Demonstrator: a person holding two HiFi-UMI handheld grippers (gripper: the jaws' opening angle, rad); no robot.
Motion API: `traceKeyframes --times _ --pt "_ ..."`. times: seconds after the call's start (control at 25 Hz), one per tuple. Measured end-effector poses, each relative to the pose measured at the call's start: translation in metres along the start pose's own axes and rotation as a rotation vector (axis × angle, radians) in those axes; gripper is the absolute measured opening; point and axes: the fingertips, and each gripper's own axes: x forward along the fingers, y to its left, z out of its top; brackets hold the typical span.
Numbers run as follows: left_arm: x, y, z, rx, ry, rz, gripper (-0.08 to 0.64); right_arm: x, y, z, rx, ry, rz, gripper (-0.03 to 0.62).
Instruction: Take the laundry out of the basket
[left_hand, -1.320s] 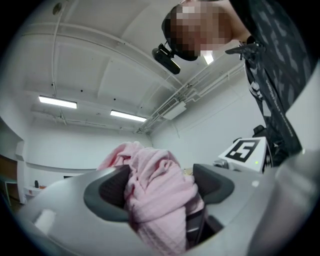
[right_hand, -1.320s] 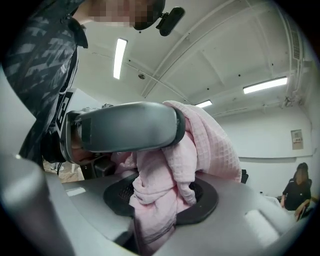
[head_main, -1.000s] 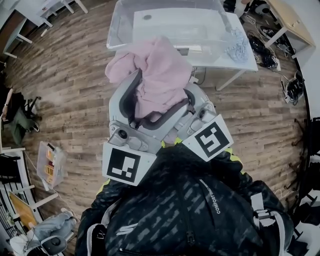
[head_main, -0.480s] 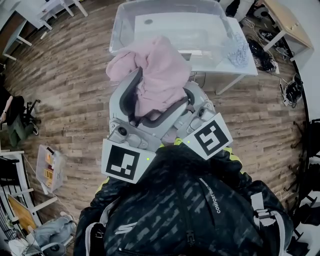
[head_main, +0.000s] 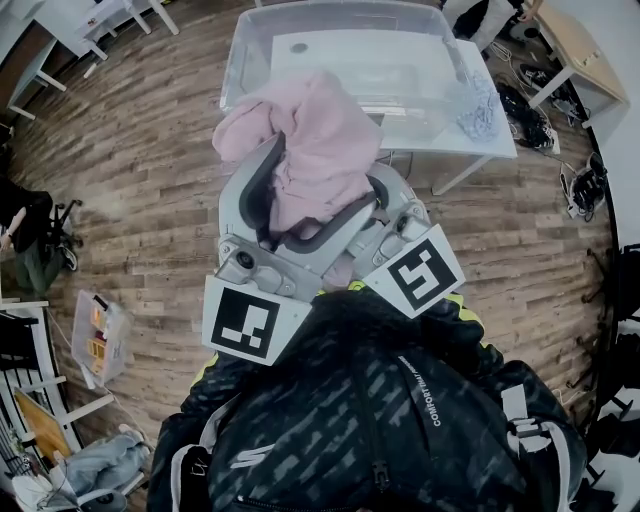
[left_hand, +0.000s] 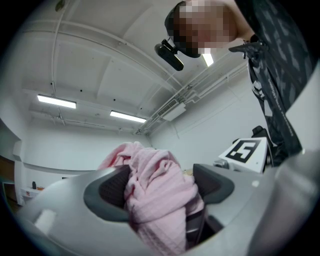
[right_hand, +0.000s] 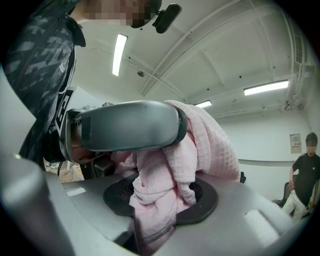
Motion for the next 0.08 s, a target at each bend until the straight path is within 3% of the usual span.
traceKeyframes --times 0.08 --pt "0.0013 -0.0001 -0.0005 0.001 0.001 0.003 0.387 -0.0001 -0.0013 -0.0002 -0.003 -0.004 0.002 0.147"
